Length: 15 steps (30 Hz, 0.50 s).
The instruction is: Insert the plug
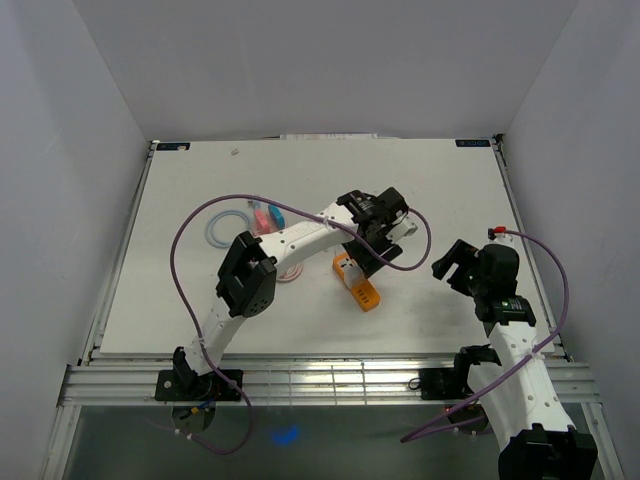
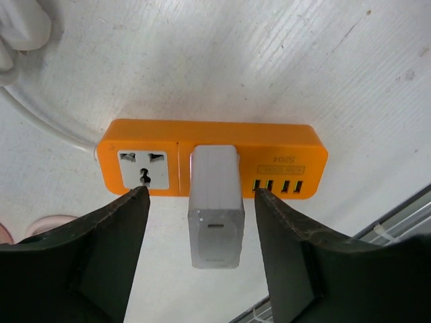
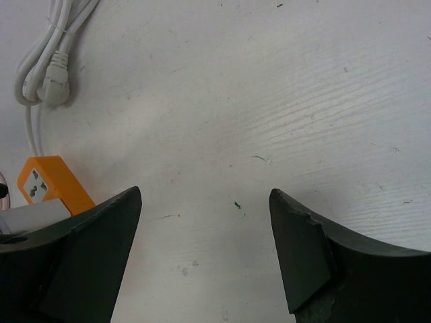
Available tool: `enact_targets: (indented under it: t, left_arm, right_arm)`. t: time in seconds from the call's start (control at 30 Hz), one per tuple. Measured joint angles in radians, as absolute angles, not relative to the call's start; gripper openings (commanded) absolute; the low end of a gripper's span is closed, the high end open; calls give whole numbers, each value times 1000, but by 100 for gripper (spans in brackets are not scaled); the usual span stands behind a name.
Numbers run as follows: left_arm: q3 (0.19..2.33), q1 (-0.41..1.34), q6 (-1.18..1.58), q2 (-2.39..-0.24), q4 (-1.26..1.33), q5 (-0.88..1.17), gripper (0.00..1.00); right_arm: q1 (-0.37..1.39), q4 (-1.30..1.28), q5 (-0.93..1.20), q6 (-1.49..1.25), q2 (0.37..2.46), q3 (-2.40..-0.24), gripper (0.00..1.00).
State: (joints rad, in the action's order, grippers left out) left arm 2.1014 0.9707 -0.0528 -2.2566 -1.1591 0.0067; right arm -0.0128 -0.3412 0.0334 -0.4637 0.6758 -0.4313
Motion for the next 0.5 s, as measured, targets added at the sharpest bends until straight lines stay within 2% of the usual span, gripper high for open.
enact_targets:
  t: [0.07, 0.1, 0.13, 0.27, 0.33, 0.5]
  left_arm:
    - [2062, 971, -51, -2222, -1141, 7, 63]
    - [2042, 971, -52, -2202, -1139, 8, 50]
    - [2027, 971, -48, -2186, -1139, 10, 47]
    - [1991, 971, -52, -2146, -1124, 30, 42]
    - [1984, 971, -54, -2145, -1110, 37, 33]
    - [1974, 970, -56, -2143, -1091, 46, 28]
  right_arm:
    - [-13, -342, 34, -464, 676, -434, 82]
    - [-13, -342, 34, -464, 676, -436, 82]
    - [-13, -341, 34, -464, 676, -438, 82]
    - [-13, -340, 38, -464, 676, -444, 82]
    - [-13, -341, 38, -464, 676, -444, 82]
    - [-13, -341, 38, -464, 676, -445, 82]
